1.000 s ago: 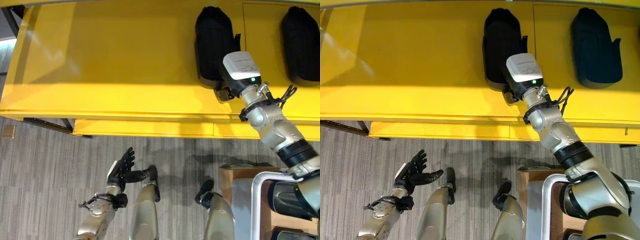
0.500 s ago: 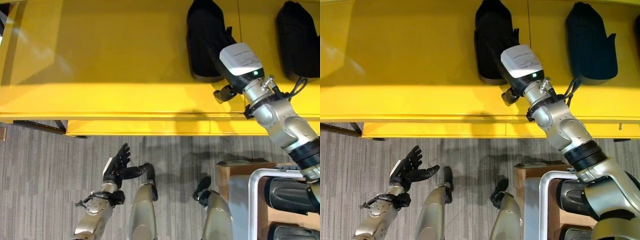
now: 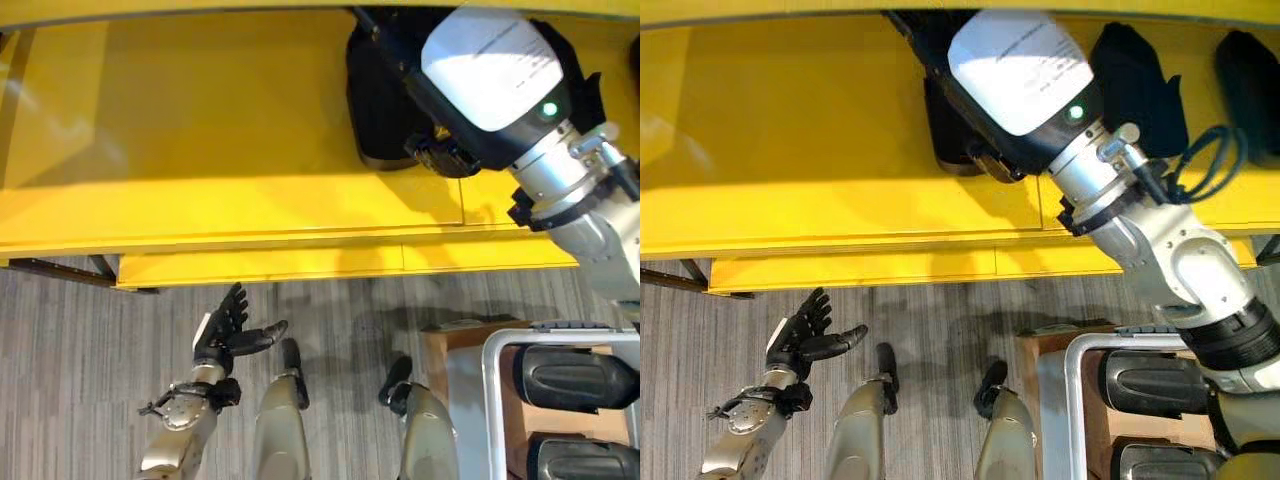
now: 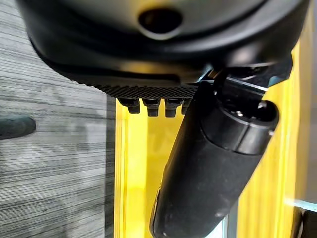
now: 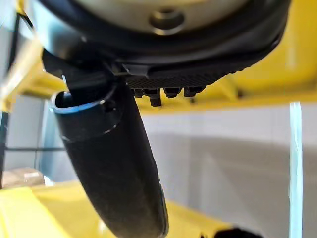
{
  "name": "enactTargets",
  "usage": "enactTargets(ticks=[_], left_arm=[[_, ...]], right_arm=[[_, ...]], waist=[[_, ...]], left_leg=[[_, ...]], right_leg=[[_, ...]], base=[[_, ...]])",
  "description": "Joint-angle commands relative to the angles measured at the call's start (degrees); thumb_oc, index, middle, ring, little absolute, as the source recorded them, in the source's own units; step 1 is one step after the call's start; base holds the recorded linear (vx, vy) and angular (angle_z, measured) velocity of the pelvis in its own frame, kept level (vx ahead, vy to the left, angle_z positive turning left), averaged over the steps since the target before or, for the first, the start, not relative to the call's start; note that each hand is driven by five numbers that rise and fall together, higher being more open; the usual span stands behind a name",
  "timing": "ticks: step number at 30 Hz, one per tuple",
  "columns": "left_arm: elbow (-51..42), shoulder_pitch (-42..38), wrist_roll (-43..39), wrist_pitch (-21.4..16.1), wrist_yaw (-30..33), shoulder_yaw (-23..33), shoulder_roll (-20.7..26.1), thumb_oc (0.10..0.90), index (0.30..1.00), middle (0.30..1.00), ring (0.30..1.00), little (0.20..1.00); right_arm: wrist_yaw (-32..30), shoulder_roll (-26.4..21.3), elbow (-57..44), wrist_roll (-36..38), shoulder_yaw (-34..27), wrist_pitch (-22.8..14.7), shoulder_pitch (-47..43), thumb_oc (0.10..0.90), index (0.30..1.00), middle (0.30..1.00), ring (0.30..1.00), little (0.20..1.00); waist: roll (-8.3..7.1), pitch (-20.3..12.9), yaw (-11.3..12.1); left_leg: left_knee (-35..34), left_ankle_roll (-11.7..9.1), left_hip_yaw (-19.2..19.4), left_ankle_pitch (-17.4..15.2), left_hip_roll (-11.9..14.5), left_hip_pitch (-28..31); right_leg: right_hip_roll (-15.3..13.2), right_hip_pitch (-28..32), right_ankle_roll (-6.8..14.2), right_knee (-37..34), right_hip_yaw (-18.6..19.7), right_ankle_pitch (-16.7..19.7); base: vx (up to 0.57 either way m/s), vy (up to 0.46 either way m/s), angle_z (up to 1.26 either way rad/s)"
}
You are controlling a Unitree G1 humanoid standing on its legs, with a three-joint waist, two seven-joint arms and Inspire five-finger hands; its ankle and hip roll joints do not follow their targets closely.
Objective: Move parts from the plastic box to the shelf.
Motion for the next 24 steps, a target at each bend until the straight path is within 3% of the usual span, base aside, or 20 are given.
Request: enactTargets(ticks=[1,2,5,6,9,10,11,13,14,17,20,21,24], left_arm=[[-5.2,3.1,1.1,-3.4,0.8,1.5,2.2,0.900,1.000,1.000,1.000,1.000],[-4.5,3.7,1.4,-3.6,1.9,3.0,0.4,0.900,1.000,1.000,1.000,1.000],[-4.0,4.7,0.7,-3.8,2.2,2.8,-0.4,0.900,1.000,1.000,1.000,1.000],[-3.8,5.3,0.4,-3.9,2.4,2.1,-1.5,0.900,1.000,1.000,1.000,1.000],[-3.2,5.3,-0.4,-4.3,2.3,1.3,-2.3,0.900,1.000,1.000,1.000,1.000],[-2.7,5.1,-1.3,-4.8,2.1,-0.4,-3.4,0.900,1.000,1.000,1.000,1.000],[-2.7,5.1,-1.3,-4.8,2.1,-0.4,-3.4,0.900,1.000,1.000,1.000,1.000],[-2.5,5.5,-2.0,-5.0,2.2,-1.1,-4.0,0.900,1.000,1.000,1.000,1.000],[-2.2,5.5,-2.1,-5.2,2.2,-1.1,-4.1,0.900,1.000,1.000,1.000,1.000],[-2.0,5.4,-2.4,-5.2,1.9,-1.6,-4.3,0.900,1.000,1.000,1.000,1.000],[-2.0,5.0,-2.1,-4.8,1.2,-2.7,-4.3,0.900,1.000,1.000,1.000,1.000],[-2.3,5.8,-1.0,-4.6,0.7,-2.7,-4.0,0.900,1.000,1.000,1.000,1.000],[-2.6,6.6,-0.8,-4.6,0.5,-2.4,-4.0,0.900,1.000,1.000,1.000,1.000]], right_arm=[[-4.0,0.3,1.2,1.5,-1.7,-0.1,-4.4,0.900,1.000,1.000,1.000,1.000],[-6.2,8.6,-1.0,6.7,-5.3,-2.1,4.6,0.900,1.000,1.000,1.000,1.000],[-7.0,15.7,-2.9,9.6,-7.4,-3.2,12.1,0.900,1.000,1.000,1.000,1.000],[-6.4,19.7,-3.5,13.3,-5.8,-4.7,15.0,0.900,1.000,1.000,1.000,1.000],[-5.4,20.3,-4.1,15.6,-5.0,-5.8,16.5,0.900,1.000,1.000,1.000,1.000],[-4.3,20.8,-2.8,20.5,-3.3,-6.9,16.3,0.900,1.000,1.000,1.000,1.000],[-4.3,20.8,-2.8,20.5,-3.3,-6.9,16.3,0.900,1.000,1.000,1.000,1.000],[-3.5,22.1,-1.1,25.3,-2.3,-7.8,16.8,0.900,1.000,1.000,1.000,1.000],[-3.5,22.0,-1.2,25.7,-2.4,-8.0,17.2,0.900,1.000,1.000,1.000,1.000],[-3.3,22.1,-1.8,26.1,-3.0,-8.2,18.7,0.900,1.000,1.000,1.000,1.000],[-3.3,21.8,-3.0,25.1,-6.1,-7.7,24.3,0.900,1.000,1.000,1.000,1.000],[-3.1,22.4,-3.9,24.4,-7.6,-7.4,27.2,0.900,1.000,1.000,1.000,1.000],[-2.9,23.0,-4.3,24.3,-8.2,-7.3,28.9,0.900,1.000,1.000,1.000,1.000]], waist=[[-1.48,-5.4,1.2],[-2.26,-6.9,-0.4],[-3.76,-8.3,-0.1],[-4.48,-9.2,-0.7],[-4.92,-10.1,-0.6],[-5.03,-11.1,0.1],[-5.03,-11.1,0.1],[-4.96,-12.7,0.2],[-4.82,-13.0,0.1],[-4.50,-13.4,-0.5],[-3.59,-15.1,-2.1],[-2.78,-16.3,-3.2],[-2.52,-16.6,-3.4]], left_leg=[[1.0,-3.5,-3.5,-4.7,3.6,2.5],[-3.1,-3.3,-4.4,-2.9,4.1,5.3],[-7.6,-3.1,-2.8,-1.3,4.5,9.2],[-7.5,-2.9,-4.8,-1.9,4.3,10.7],[-7.4,-2.9,-7.2,-2.6,3.2,11.1],[-7.9,-3.1,-14.2,-4.7,-0.7,12.2],[-7.9,-3.1,-14.2,-4.7,-0.7,12.2],[-8.7,-2.4,-20.7,-5.7,-5.0,12.6],[-8.7,-2.1,-21.6,-6.0,-6.0,12.7],[-9.0,-1.9,-20.5,-6.0,-5.9,12.9],[-9.8,-1.5,-16.9,-6.1,-5.7,14.2],[-10.8,-1.1,-14.3,-6.4,-6.6,16.0],[-11.6,-0.3,-12.1,-6.9,-7.5,17.4]], right_leg=[[-1.8,1.9,4.5,-1.8,1.7,3.8],[1.0,2.8,4.2,-3.7,3.3,3.8],[3.2,3.6,3.9,-5.7,5.2,3.9],[5.2,4.0,3.7,-7.2,7.6,3.9],[6.3,4.5,3.4,-9.4,9.7,4.6],[7.7,5.7,3.4,-12.4,12.5,5.2],[7.7,5.7,3.4,-12.4,12.5,5.2],[8.3,6.4,3.4,-14.8,14.7,6.7],[8.4,6.8,3.5,-15.3,15.2,6.8],[8.1,7.4,3.7,-15.5,14.9,6.9],[6.4,9.7,4.5,-17.3,13.5,7.2],[5.2,11.1,5.4,-19.0,13.7,8.6],[4.3,11.4,6.4,-19.6,15.0,10.4]], base=[[-0.01,-0.065,-0.17],[0.00,-0.085,-0.16],[0.03,-0.074,-0.62],[0.03,-0.053,-0.79],[0.02,-0.016,-1.08],[0.05,0.002,-1.06],[0.04,0.021,-0.21],[0.03,0.083,-0.34],[0.05,0.083,-0.52],[0.03,0.087,-0.55],[0.09,0.165,0.10],[0.13,0.244,0.31],[0.07,0.209,0.01]])
